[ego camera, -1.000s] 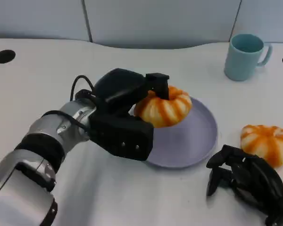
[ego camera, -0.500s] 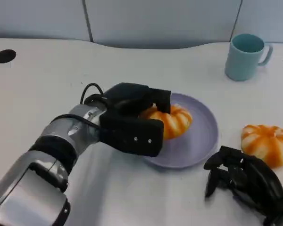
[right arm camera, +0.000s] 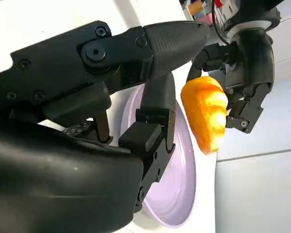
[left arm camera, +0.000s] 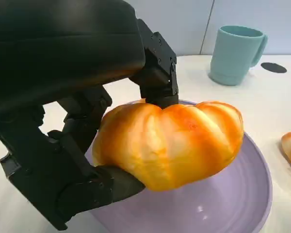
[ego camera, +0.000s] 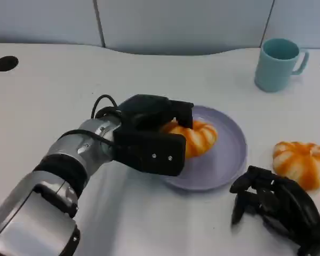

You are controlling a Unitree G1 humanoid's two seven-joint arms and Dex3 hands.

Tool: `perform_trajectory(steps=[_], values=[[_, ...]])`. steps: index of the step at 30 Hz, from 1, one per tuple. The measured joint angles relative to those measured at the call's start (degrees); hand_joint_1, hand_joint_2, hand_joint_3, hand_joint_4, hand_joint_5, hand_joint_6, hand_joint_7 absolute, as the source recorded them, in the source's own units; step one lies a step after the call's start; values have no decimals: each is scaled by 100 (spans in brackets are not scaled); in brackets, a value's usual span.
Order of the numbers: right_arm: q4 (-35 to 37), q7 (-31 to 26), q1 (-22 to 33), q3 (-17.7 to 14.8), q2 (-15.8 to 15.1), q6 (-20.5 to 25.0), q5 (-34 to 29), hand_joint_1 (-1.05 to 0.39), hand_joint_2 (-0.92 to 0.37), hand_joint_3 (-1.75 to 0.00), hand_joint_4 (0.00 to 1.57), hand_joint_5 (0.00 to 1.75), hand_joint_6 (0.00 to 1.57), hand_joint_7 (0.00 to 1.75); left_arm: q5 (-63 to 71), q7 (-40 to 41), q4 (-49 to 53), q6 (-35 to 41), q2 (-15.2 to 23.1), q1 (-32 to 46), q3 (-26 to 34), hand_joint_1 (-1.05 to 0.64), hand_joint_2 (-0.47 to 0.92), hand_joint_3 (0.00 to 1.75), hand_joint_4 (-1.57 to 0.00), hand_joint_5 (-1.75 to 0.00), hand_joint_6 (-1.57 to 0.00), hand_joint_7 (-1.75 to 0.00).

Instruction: Grasp the bread from the table and place it into the plate.

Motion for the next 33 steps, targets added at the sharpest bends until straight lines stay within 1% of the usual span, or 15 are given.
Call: perform_trajectory(steps=[14,20,21,22,23,24,25,26,27,28,29,31,33], values=[[-86,-75,39,25,0,55,-10,-50,-92,-23,67,157,72,112,0,-101,1,62,1,0,-22,-27,51,134,-93,-175,-81,-175],[-90,-68,45,23,0,55,-2,-50,-92,-24,67,157,72,113,4,-83,1,70,1,1,-51,-26,50,131,-92,-175,-79,-175],[-90,-68,45,23,0,55,-2,-50,-92,-24,67,158,72,114,4,-81,1,70,1,1,-53,-27,57,111,-83,-169,-75,-139],[-91,-66,46,23,0,55,-1,-49,-92,-24,67,158,72,114,4,-81,1,68,2,1,-57,-28,67,89,-76,-166,-77,-108],[-90,-62,46,22,0,55,-1,-49,-92,-24,67,158,72,114,6,-81,1,64,4,1,-61,-28,70,81,-74,-165,-78,-96],[-90,-58,46,21,0,55,-1,-49,-92,-25,67,158,71,114,6,-81,1,58,6,1,-64,-28,72,77,-73,-164,-79,-91],[-90,-55,46,21,0,55,-1,-48,-92,-25,66,158,71,114,7,-81,1,54,9,1,-70,-34,78,50,-60,-125,-63,-64],[-90,-43,46,19,0,55,4,-48,-92,-25,66,158,70,114,7,-81,0,44,15,1,-70,-37,84,32,-57,-107,-61,-49],[-89,-24,50,15,0,55,11,-48,-92,-25,66,158,70,114,6,-81,-1,22,25,2,-68,-38,88,22,-56,-98,-61,-40],[-88,-3,53,9,0,54,18,-48,-92,-25,66,158,70,115,5,-81,-3,-17,40,3,-65,-42,90,16,-48,-89,-57,-33],[-87,13,56,5,0,54,23,-49,-92,-25,66,158,70,115,5,-81,-4,-44,50,3,-60,-51,91,15,-34,-80,-49,-27],[-86,17,57,5,0,54,23,-50,-92,-24,66,158,70,115,31,-82,-19,-23,70,3,-88,-60,92,14,-19,-69,-40,-21],[-86,16,57,6,0,55,21,-50,-92,-24,66,158,70,114,111,-84,-46,62,90,3,-147,-65,92,14,-11,-64,-35,-18]])
